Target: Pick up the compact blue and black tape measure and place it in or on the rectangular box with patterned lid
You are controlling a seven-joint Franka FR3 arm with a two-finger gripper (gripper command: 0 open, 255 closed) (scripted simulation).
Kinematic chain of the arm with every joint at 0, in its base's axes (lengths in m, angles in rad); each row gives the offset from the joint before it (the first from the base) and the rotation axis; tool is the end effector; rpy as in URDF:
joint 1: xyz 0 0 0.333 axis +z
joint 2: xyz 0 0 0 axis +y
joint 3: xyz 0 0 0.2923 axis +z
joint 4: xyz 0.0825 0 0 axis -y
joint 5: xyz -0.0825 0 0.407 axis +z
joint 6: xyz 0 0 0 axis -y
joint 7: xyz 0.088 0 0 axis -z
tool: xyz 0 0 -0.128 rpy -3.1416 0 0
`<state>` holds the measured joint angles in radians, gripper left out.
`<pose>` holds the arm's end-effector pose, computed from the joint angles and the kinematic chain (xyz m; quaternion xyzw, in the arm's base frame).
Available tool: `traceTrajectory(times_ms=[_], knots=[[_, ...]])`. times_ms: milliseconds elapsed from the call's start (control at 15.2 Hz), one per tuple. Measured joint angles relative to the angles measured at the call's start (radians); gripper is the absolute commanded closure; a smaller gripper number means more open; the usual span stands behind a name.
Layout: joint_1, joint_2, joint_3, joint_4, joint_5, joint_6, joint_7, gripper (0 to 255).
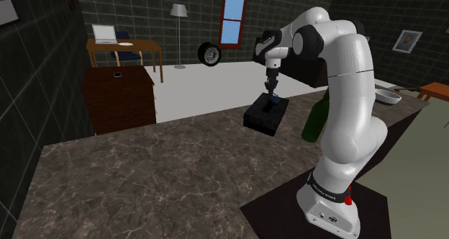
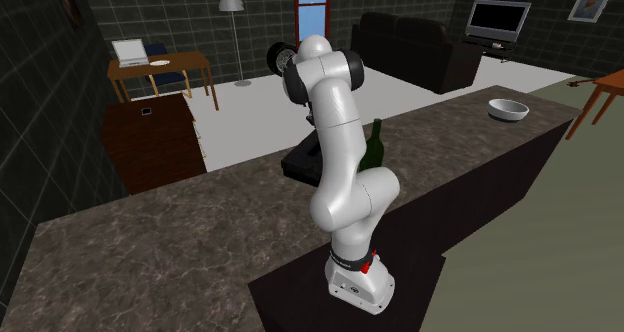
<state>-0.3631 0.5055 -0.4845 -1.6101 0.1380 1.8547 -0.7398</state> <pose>0.4656 -0.4675 0.2937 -0.9915 0.0651 0.1071 0.0349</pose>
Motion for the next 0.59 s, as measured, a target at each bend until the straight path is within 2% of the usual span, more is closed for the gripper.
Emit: traceTrajectory(times_ms=[198, 264, 594], knots=[[0.0, 0.001, 0.0, 0.0, 0.0, 0.0, 0.0, 255], [0.0, 0.001, 0.0, 0.0, 0.0, 0.001, 0.0, 0], [0.0, 0.0, 0.0, 0.0, 0.0, 0.001, 0.0, 0]])
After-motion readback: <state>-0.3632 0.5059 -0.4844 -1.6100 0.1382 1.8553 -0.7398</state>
